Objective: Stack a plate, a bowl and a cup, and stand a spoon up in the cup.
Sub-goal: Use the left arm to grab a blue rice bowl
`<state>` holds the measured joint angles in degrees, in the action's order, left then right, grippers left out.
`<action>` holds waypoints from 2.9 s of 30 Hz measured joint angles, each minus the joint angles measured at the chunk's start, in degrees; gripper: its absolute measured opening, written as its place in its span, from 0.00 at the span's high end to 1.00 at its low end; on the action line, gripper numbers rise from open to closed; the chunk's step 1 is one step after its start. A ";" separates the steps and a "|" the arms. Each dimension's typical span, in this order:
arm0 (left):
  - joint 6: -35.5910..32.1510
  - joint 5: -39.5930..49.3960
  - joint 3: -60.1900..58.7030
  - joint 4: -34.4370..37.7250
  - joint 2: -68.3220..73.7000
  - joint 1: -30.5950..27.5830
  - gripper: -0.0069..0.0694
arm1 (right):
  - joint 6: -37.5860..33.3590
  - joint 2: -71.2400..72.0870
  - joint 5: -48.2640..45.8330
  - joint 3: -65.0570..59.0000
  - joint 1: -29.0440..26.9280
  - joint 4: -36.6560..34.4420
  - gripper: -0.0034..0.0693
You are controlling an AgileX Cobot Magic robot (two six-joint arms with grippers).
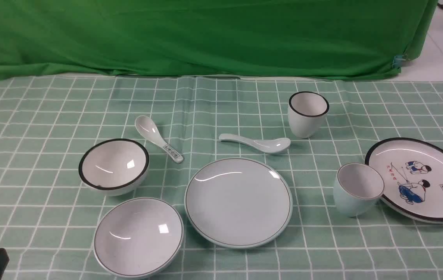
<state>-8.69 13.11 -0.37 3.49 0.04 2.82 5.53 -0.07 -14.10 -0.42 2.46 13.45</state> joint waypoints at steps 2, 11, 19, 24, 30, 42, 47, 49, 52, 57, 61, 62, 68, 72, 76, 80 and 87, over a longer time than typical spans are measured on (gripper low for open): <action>0.00 0.00 0.00 0.00 0.00 0.00 0.89 | 0.00 0.00 0.00 0.00 0.00 0.00 0.62; -0.05 0.00 0.00 0.00 0.00 0.00 0.89 | 0.00 0.00 0.00 0.00 0.00 0.00 0.62; -0.05 0.00 0.00 -0.18 0.00 0.00 0.89 | 0.00 0.00 0.00 0.00 0.00 0.00 0.62; 1.30 -6.53 0.00 -2.29 0.00 0.00 0.89 | 0.00 0.00 0.00 0.00 0.00 0.00 0.62; 12.47 -21.60 0.00 12.66 0.00 0.00 0.89 | 0.00 0.00 0.00 0.00 0.00 0.00 0.62; 34.06 -38.52 9.92 9.81 0.54 0.00 0.89 | 11.40 0.00 14.10 0.00 0.00 -0.49 0.62; 31.83 -8.94 29.08 1.85 10.01 0.00 0.89 | 23.66 0.00 23.69 0.00 0.00 -0.76 0.62; 29.48 4.49 37.08 1.02 17.73 0.00 0.89 | 25.28 0.00 26.11 0.00 0.00 -0.81 0.62; 22.29 26.90 47.05 2.39 30.14 0.00 0.89 | 26.35 0.00 27.22 0.00 0.00 -0.80 0.62; 9.21 44.78 52.61 9.05 53.71 0.00 0.89 | 30.85 0.00 27.75 0.00 0.00 -1.39 0.62; 6.07 46.40 52.47 7.62 65.01 2.33 0.90 | 37.84 -1.06 20.73 2.50 1.31 -1.77 0.65; 6.29 46.40 52.47 5.96 67.12 3.66 0.90 | 37.48 -2.71 15.81 6.23 2.90 -1.88 0.69; 9.28 40.97 52.47 -0.85 73.98 11.38 0.91 | 22.72 -21.61 -14.78 30.89 18.18 -1.98 0.91; 9.74 36.36 52.37 -2.84 76.64 12.68 0.88 | 16.61 -35.93 -31.71 44.53 28.72 -1.17 0.92; 11.90 32.49 52.05 -5.44 79.73 12.68 0.75 | 14.82 -46.67 -35.57 50.54 37.59 0.09 0.92; 12.75 30.50 52.05 -5.44 83.87 12.68 0.52 | 15.47 -51.74 -32.42 51.52 42.02 0.15 0.92; 14.04 29.71 52.05 -5.51 92.33 12.68 0.19 | 16.63 -55.62 -31.22 51.57 42.45 0.28 0.92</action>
<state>5.35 42.83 51.68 -2.02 92.38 15.49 22.16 -55.68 -45.31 51.15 44.91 13.73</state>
